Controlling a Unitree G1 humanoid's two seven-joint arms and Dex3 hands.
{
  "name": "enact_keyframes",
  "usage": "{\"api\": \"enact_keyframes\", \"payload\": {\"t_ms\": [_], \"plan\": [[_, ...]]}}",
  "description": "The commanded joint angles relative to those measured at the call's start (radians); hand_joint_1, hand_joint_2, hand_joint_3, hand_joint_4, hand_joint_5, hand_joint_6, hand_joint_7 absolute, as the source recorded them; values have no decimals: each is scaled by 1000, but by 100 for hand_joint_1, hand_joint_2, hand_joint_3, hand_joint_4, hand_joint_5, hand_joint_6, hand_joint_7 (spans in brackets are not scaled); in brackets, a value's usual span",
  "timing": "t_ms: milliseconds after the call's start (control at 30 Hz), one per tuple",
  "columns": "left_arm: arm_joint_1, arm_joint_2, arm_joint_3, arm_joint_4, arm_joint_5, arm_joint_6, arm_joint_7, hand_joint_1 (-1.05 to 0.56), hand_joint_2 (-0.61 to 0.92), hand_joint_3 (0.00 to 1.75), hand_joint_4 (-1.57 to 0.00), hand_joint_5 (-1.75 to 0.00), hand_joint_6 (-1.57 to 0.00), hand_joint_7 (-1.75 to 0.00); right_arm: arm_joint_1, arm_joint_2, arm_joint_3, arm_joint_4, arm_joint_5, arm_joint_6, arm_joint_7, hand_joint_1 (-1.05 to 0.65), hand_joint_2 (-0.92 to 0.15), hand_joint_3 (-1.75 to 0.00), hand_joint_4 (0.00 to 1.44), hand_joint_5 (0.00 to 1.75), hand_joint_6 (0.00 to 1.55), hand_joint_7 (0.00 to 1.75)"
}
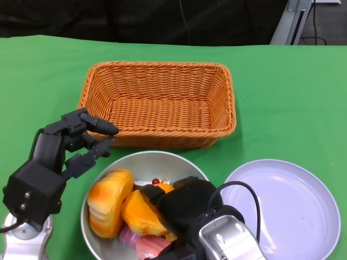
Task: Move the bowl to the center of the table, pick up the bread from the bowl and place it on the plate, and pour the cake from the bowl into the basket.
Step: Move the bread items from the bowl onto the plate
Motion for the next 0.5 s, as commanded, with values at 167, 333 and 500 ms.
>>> {"api": "enact_keyframes", "payload": {"t_ms": [167, 333, 500], "plan": [[5, 11, 3, 10, -4, -27, 3, -27, 92, 23, -80, -133, -81, -102, 47, -17, -12, 43, 41, -25, -66, -64, -92, -19, 88, 25, 52, 6], [8, 13, 1, 6, -14, -29, -9, -27, 92, 24, -80, -134, -81, -102, 33, 11, -22, 79, 63, -7, -45, -43, -92, -9, 95, 83, 67, 4], [11, 9, 1, -2, -12, -18, -3, -26, 92, 23, -79, -134, -81, -102, 17, 21, -25, 89, 67, 11, -25, -38, -85, 0, 92, 113, 91, 6]]}}
